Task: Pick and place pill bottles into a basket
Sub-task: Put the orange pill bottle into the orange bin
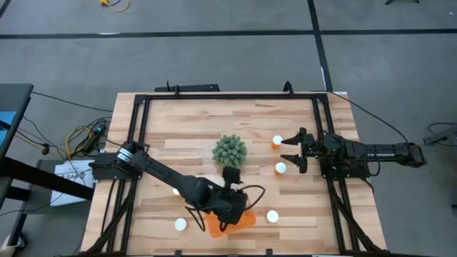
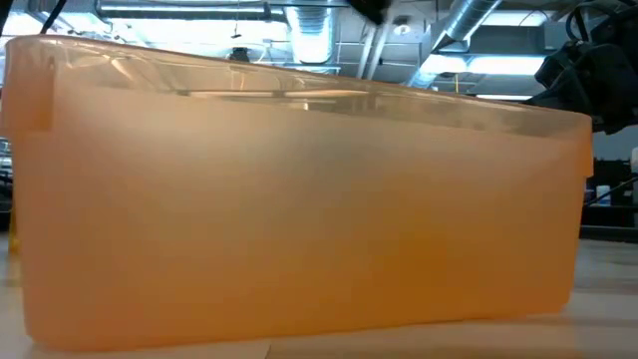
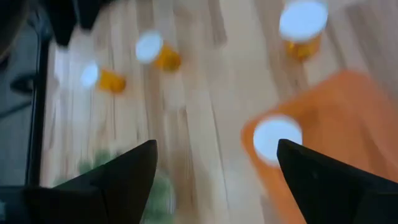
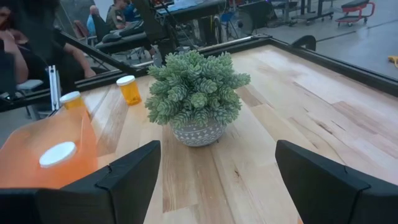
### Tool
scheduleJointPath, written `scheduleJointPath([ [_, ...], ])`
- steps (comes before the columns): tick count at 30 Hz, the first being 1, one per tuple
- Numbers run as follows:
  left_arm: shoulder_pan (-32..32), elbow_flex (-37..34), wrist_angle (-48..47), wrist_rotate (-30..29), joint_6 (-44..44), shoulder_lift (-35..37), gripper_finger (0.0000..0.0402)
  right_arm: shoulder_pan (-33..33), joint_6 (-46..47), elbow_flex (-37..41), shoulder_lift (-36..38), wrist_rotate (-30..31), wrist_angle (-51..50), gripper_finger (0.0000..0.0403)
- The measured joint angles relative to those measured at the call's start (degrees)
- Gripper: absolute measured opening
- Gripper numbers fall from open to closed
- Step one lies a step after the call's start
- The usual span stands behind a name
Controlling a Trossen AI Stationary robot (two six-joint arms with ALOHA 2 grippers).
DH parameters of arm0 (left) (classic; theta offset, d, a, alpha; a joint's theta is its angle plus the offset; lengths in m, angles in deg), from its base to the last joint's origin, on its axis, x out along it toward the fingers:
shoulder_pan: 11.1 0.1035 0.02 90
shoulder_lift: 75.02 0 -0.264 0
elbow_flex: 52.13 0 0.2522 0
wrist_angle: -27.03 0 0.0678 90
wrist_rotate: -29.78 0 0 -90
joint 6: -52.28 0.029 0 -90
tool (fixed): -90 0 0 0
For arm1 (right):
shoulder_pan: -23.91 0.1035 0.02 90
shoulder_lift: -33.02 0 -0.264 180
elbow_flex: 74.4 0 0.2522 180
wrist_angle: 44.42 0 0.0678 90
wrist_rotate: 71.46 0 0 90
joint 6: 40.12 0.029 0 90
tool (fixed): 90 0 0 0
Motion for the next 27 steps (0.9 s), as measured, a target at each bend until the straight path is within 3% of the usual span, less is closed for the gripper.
scheduleJointPath([
  [4,-0.1,0.0,-9.5,-0.8,-7.1,1.7,0.0323,0.0,0.0,0.0,0.0,0.0,0.0,0.0311],
  [9,-1.7,0.0,-21.4,-6.2,-16.3,2.6,0.0323,0.0,0.0,0.0,0.0,0.0,0.0,0.0311],
  [14,-3.8,-0.5,-27.5,-9.2,-20.9,2.9,0.0323,0.0,0.0,0.0,0.0,0.0,0.0,0.0311],
  [18,-4.3,-5.2,-23.3,-6.3,-21.0,3.8,0.0323,0.0,0.0,0.0,0.0,0.0,0.0,0.0311],
  [22,-6.2,-12.3,-11.8,-4.4,-15.8,5.5,0.0323,0.0,0.0,0.0,0.0,0.0,0.0,0.0311],
  [27,-8.3,-23.9,5.2,-4.1,-11.8,15.9,0.0323,0.0,0.0,0.0,0.0,0.0,0.0,0.0311],
])
